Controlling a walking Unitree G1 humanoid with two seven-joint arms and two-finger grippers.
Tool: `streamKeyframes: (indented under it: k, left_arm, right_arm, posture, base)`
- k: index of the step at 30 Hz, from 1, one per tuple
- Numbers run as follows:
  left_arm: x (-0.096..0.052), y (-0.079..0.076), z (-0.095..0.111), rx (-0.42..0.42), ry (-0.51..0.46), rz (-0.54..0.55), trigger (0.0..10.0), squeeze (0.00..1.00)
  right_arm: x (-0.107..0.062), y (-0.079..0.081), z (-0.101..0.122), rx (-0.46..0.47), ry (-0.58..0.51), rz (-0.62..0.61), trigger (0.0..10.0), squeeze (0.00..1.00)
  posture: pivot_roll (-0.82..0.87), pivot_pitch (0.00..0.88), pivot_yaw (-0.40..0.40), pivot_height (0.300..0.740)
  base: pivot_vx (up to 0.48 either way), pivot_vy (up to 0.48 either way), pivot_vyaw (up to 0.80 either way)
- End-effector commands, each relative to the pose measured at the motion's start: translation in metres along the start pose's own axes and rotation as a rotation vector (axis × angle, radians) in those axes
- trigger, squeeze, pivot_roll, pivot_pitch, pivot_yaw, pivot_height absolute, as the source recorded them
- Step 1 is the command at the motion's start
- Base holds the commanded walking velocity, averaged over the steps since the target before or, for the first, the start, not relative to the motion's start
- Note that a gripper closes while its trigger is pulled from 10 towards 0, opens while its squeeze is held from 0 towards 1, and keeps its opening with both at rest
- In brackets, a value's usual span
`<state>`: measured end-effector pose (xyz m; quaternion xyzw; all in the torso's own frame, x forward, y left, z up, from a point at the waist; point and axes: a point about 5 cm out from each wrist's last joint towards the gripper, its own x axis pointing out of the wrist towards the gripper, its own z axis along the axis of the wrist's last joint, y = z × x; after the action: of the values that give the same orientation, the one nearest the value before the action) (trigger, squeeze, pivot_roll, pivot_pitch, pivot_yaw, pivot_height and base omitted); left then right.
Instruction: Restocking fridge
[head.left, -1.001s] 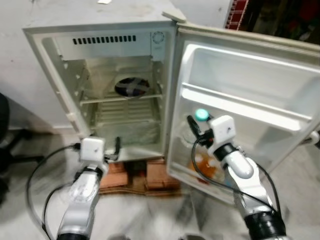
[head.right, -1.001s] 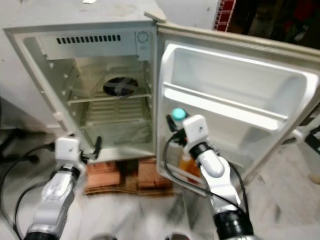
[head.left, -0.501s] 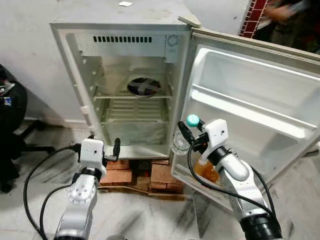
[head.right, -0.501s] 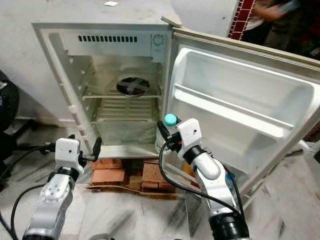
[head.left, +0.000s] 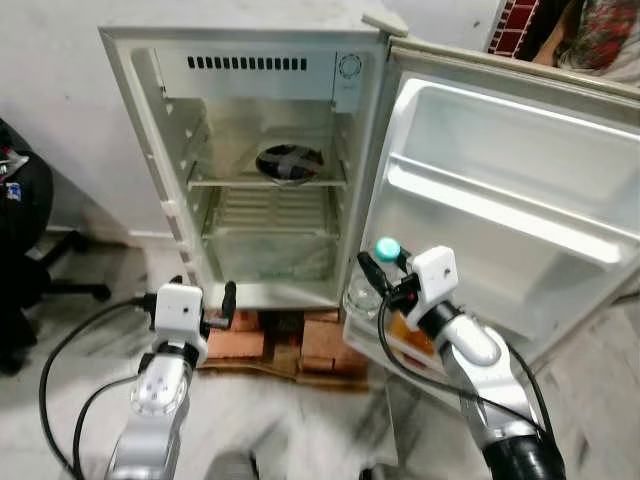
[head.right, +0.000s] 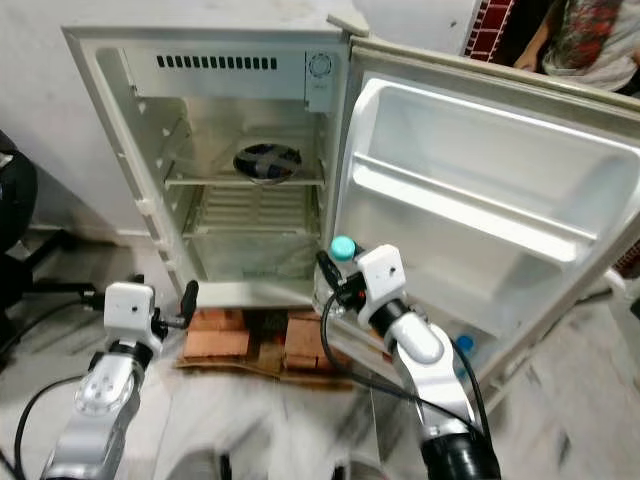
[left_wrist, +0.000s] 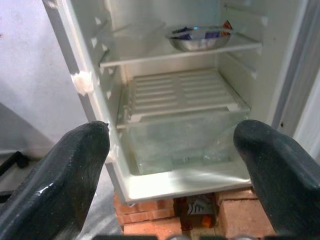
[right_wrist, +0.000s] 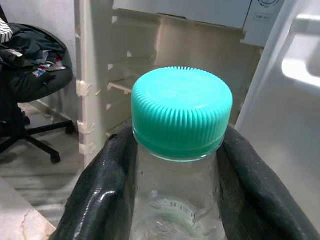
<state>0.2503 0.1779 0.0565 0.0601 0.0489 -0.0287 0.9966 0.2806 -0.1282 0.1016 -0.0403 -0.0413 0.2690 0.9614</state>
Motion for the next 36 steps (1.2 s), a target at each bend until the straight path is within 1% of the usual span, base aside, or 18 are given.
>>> streamKeyframes:
  k: [1,4,18,26,36]
  left_arm:
    - [-0.0005,0.0,-0.0002,-0.001,0.007,0.003,10.0,0.0]
    - [-0.0002,-0.0003,-0.0002,-0.004,0.008,0.002,10.0,0.0]
    - [0.002,0.0,0.0032,-0.02,-0.007,0.012,10.0,0.0]
    - [-0.0001,-0.0025,0.0023,-0.028,-0.012,-0.005,10.0,0.0]
    - [0.0022,-0.0027,0.0032,-0.026,-0.013,-0.012,10.0,0.0]
  right_arm:
    - [0.0007,-0.0038,0.0044,-0.01,-0.019,-0.012,10.0,0.0]
    - [0.0008,-0.0048,0.0049,-0.022,-0.022,-0.017,10.0,0.0]
    - [0.0037,-0.0075,0.0069,-0.033,-0.035,-0.026,10.0,0.0]
    - [0.004,-0.0086,0.0083,-0.047,-0.049,-0.043,10.0,0.0]
    - [0.0043,-0.0086,0.0094,-0.053,-0.058,-0.046,10.0,0.0]
  posture:
    - [0.02,0.0,-0.032,0.627]
    - [0.03,0.0,-0.032,0.609]
    - [0.03,0.0,-0.041,0.609]
    - [0.02,0.0,-0.04,0.609]
    - [0.02,0.0,-0.036,0.609]
  base:
    - [0.0,0.0,0.0]
    - [0.0,0.0,0.0]
    - [0.0,0.0,0.0]
    - [0.0,0.0,0.0]
    - [0.0,0.0,0.0]
